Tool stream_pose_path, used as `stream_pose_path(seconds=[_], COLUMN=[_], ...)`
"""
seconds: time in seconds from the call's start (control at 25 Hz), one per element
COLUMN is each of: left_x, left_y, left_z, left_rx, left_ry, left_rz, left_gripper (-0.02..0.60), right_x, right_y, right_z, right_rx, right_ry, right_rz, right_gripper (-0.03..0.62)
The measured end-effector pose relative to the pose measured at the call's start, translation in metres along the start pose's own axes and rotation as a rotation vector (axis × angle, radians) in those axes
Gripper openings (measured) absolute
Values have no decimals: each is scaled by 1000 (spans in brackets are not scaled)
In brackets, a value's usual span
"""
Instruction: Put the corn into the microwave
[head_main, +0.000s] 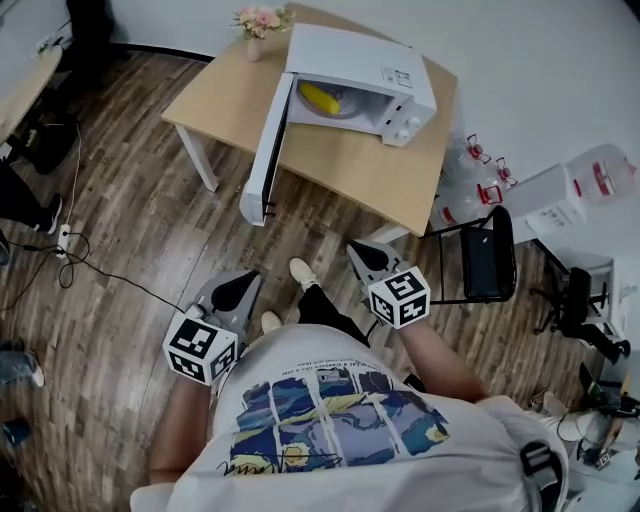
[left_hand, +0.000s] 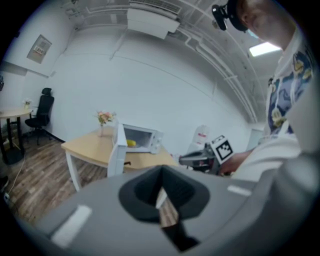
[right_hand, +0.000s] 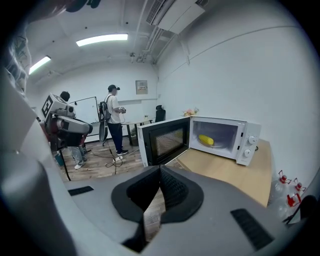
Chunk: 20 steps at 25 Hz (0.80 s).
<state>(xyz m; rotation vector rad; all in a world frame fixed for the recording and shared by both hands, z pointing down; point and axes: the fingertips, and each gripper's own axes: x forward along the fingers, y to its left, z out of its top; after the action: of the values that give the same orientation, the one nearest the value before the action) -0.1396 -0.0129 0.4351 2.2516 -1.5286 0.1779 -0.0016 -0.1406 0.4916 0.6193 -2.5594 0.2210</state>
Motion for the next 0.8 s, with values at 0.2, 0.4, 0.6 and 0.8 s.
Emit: stream_pose_path(seconds=[0.2, 0.4, 0.6, 0.8], left_x=[-13, -20, -21, -17], left_y=[0, 3, -3, -7], left_z=[-7, -13, -19, -26], left_rx=[-11, -27, -42, -62], left_ry=[-2, -1, 2, 9], left_rz=[24, 49, 47, 33], left_gripper=[9, 9, 9, 9], right_x=[0, 2, -1, -7], right_y=[11, 25, 35, 42], right_z=[8, 13, 17, 19], right_rx=[-17, -49, -89, -100], right_ry=[-15, -21, -21, -16], right_rz=[19, 51, 73, 91], right_gripper=[9, 9, 9, 9])
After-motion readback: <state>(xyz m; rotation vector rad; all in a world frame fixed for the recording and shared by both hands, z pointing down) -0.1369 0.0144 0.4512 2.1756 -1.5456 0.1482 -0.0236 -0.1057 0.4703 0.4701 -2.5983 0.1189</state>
